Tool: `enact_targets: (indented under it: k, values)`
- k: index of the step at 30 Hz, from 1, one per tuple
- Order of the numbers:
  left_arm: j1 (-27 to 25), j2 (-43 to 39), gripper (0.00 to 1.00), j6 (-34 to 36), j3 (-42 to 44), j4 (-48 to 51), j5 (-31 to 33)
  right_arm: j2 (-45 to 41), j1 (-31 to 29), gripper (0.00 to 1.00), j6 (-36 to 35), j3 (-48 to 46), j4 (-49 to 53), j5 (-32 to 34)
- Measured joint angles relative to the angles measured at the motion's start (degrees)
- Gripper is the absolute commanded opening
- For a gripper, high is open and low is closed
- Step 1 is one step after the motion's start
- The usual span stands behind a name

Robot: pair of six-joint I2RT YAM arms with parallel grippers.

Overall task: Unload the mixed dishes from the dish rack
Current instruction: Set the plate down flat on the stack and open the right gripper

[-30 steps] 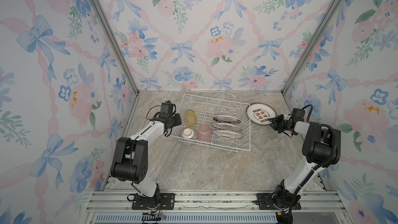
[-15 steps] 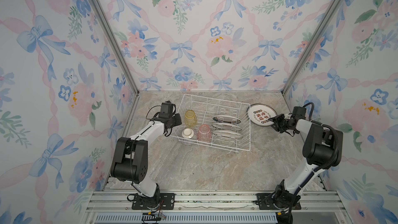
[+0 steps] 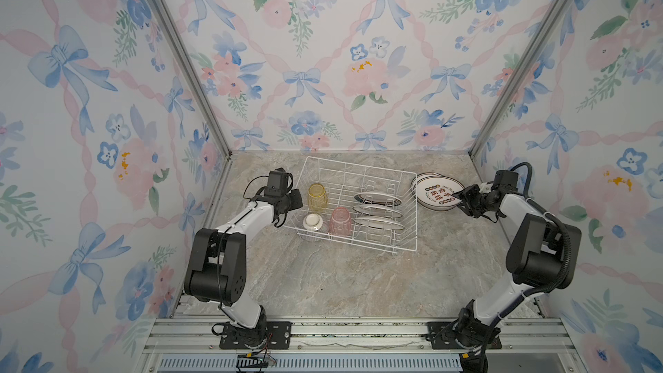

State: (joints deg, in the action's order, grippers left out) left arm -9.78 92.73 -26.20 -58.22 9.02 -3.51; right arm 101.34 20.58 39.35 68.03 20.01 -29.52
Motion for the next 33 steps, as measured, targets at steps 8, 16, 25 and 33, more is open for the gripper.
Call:
enact_targets:
  k: [8,16,25,33]
  values:
    - [0.00,0.11,0.35,0.02,0.00,-0.22,-0.02,1.95,-0.07,0.48,-0.90,-0.07,0.46,-0.02]
    - [0.00,0.11,0.35,0.00,0.11,-0.46,-0.02,2.21,-0.13,0.49,-4.90,-0.11,3.58,0.63]
    - [0.00,0.11,0.35,0.00,0.22,-0.96,-0.02,5.53,-0.59,0.50,-6.03,0.63,4.46,1.27]
    - [-0.11,0.09,0.30,0.04,0.35,-1.29,0.11,5.84,-0.76,0.50,-6.88,2.80,4.85,2.45]
